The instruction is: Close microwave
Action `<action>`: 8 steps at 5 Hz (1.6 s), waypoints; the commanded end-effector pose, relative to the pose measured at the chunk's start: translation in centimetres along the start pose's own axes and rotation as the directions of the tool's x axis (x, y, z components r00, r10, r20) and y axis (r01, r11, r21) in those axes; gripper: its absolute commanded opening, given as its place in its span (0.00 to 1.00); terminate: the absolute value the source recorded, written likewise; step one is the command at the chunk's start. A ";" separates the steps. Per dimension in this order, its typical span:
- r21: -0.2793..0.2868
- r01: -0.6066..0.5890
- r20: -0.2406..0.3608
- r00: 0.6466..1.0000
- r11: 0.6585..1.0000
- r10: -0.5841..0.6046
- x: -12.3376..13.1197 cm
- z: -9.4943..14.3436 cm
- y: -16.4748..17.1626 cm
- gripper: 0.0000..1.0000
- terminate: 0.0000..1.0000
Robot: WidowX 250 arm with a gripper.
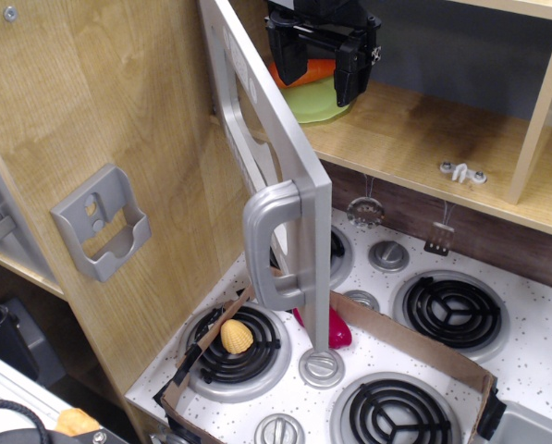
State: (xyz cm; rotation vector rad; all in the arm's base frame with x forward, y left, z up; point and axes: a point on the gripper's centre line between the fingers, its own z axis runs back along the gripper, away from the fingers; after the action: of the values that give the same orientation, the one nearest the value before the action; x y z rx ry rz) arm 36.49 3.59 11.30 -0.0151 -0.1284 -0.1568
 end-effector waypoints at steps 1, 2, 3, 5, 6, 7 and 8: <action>0.000 0.000 0.000 1.000 1.000 0.000 0.0 0.0 0.0 1.00 0.00; 0.074 -0.037 0.036 0.999 0.997 0.034 0.0 3.0 0.4 1.00 0.00; 0.124 -0.022 0.049 0.999 0.992 0.016 0.4 5.9 1.1 1.00 0.00; 0.214 -0.007 0.103 0.995 0.977 -0.015 -2.6 11.8 1.8 1.00 0.00; 0.228 -0.032 0.088 0.996 0.973 0.012 -4.6 13.5 1.9 1.00 0.00; 0.206 -0.037 0.063 0.998 0.978 0.025 -7.1 13.0 2.0 1.00 0.00; 0.176 -0.046 0.037 0.999 0.983 0.040 -9.1 11.6 1.9 1.00 0.00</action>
State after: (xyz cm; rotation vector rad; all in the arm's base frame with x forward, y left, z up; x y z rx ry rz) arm 26.55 7.05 19.98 0.1339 -0.1305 -0.1020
